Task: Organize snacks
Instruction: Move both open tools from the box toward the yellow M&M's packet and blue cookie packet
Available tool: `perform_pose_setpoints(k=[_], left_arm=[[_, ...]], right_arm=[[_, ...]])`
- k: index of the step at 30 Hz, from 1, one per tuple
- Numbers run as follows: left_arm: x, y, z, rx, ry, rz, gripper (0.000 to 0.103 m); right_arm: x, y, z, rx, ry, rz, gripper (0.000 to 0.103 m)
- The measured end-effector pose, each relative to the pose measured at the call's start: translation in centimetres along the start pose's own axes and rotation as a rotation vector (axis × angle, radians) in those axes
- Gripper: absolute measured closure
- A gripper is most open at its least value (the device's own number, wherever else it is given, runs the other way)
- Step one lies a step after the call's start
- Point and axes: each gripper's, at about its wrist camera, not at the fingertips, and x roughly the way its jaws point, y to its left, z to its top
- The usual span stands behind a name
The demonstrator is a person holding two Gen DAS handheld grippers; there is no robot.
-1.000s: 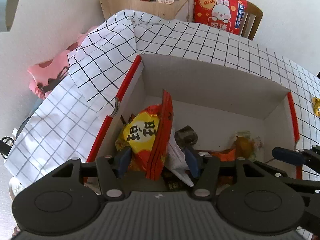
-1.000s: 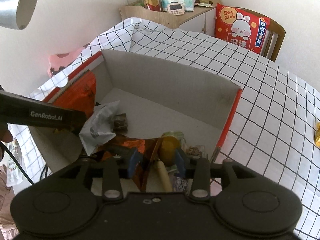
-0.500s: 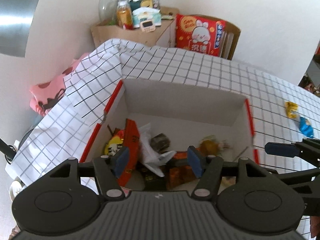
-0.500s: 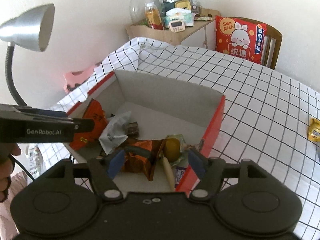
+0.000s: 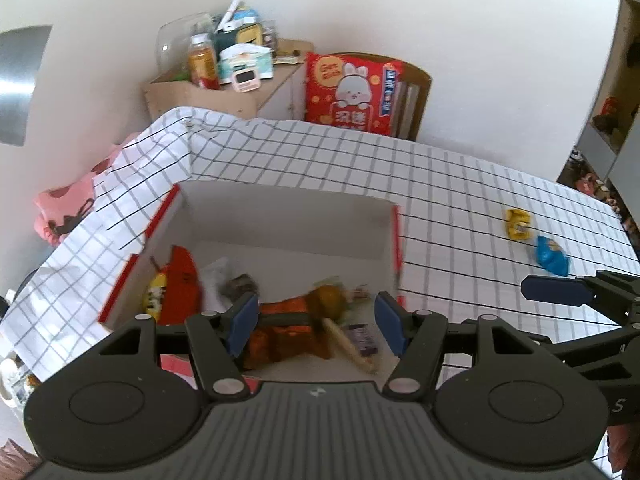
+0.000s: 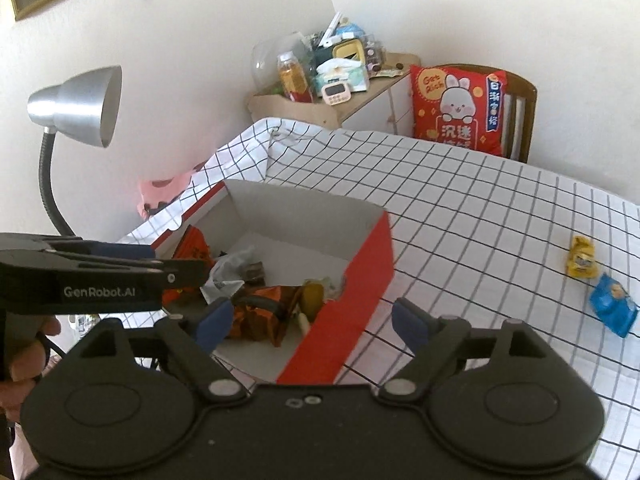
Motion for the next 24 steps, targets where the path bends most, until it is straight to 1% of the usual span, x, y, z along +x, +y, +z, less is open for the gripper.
perform_pose_setpoints(k=[5, 7, 10, 12, 19, 24], left_arm=[[-0.4, -3.2, -0.2, 0.014, -0.019, -0.039, 0.039], [-0.5, -4.8, -0.3, 0.023, -0.035, -0.051, 0.039], [-0.4, -7.0, -0.4, 0.027, -0.049, -0.081, 0.031], [-0.2, -8.7, -0.4, 0.032, -0.058, -0.098, 0.031], [1.4, -14.6, 0.0, 0.047, -0.043, -0.159, 0.031], [2.9, -18.5, 1.3, 0.064, -0.033, -0.164, 0.031]], right_arm=[[-2.5, -2.2, -0.7, 0.016, -0.02, -0.011, 0.013], [-3.6, -3.4, -1.1, 0.022, -0.033, -0.024, 0.009], [-5.2, -5.3, -1.7, 0.034, -0.047, -0.042, 0.007], [-6.1, -6.9, -2.2, 0.05, -0.053, -0.062, 0.005], [-9.0, -12.4, -3.7, 0.098, -0.064, -0.139, 0.001], [-10.0, -15.6, -4.2, 0.088, -0.063, -0.181, 0.0]])
